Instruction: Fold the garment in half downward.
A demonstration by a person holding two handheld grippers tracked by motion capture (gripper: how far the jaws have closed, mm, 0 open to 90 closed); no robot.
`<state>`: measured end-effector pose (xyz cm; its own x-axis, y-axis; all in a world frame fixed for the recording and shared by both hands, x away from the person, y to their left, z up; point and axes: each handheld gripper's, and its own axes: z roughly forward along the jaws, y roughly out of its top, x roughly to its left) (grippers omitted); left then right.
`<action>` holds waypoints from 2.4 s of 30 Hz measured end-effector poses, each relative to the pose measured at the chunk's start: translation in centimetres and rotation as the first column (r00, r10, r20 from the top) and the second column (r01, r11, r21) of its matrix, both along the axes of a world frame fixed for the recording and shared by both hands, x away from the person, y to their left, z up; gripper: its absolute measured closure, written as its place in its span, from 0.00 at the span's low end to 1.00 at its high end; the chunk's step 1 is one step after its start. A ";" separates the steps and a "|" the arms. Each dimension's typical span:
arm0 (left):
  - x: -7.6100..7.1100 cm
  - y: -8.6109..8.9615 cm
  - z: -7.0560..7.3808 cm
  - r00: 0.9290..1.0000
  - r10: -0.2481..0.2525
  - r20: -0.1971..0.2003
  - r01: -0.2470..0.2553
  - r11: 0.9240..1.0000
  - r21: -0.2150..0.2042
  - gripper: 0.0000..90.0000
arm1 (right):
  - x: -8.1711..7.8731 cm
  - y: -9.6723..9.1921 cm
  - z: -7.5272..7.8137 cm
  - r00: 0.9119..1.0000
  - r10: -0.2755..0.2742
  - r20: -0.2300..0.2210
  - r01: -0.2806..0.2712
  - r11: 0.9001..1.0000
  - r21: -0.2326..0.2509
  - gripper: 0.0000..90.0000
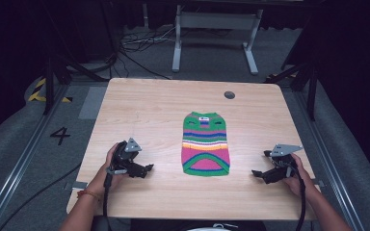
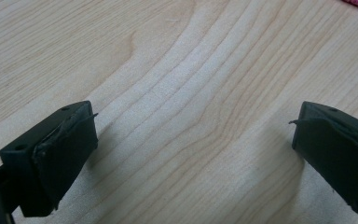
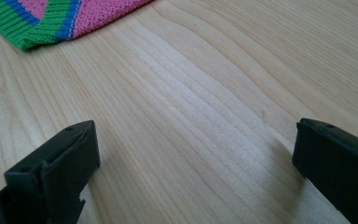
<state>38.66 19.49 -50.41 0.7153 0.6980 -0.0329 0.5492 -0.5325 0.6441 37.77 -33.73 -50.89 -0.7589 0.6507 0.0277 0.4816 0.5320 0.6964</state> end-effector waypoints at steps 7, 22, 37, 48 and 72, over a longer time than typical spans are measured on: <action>-0.4 0.3 0.0 0.999 -0.049 -0.002 0.049 0.999 0.002 0.00 | 0.0 0.0 0.0 1.000 0.000 -0.001 0.000 1.000 -0.001 0.00; -0.6 0.8 0.1 0.996 -0.091 -0.008 0.091 0.996 0.006 0.00 | 0.0 -0.2 0.0 1.000 -0.005 -0.001 0.005 1.000 -0.002 0.00; -0.8 0.9 0.1 0.997 -0.077 0.003 0.077 0.997 -0.006 0.05 | 0.2 -0.5 0.1 0.999 -0.053 0.009 0.053 0.998 0.021 0.11; -0.8 1.2 0.2 0.997 -0.071 0.004 0.071 0.997 -0.018 0.09 | 0.2 -0.6 0.3 0.997 -0.075 0.027 0.074 0.997 0.031 0.28; 3.4 -1.4 4.7 0.980 -0.194 0.044 0.196 0.980 -0.036 0.32 | 3.7 2.0 4.8 0.998 -0.028 0.055 0.028 1.000 0.001 0.39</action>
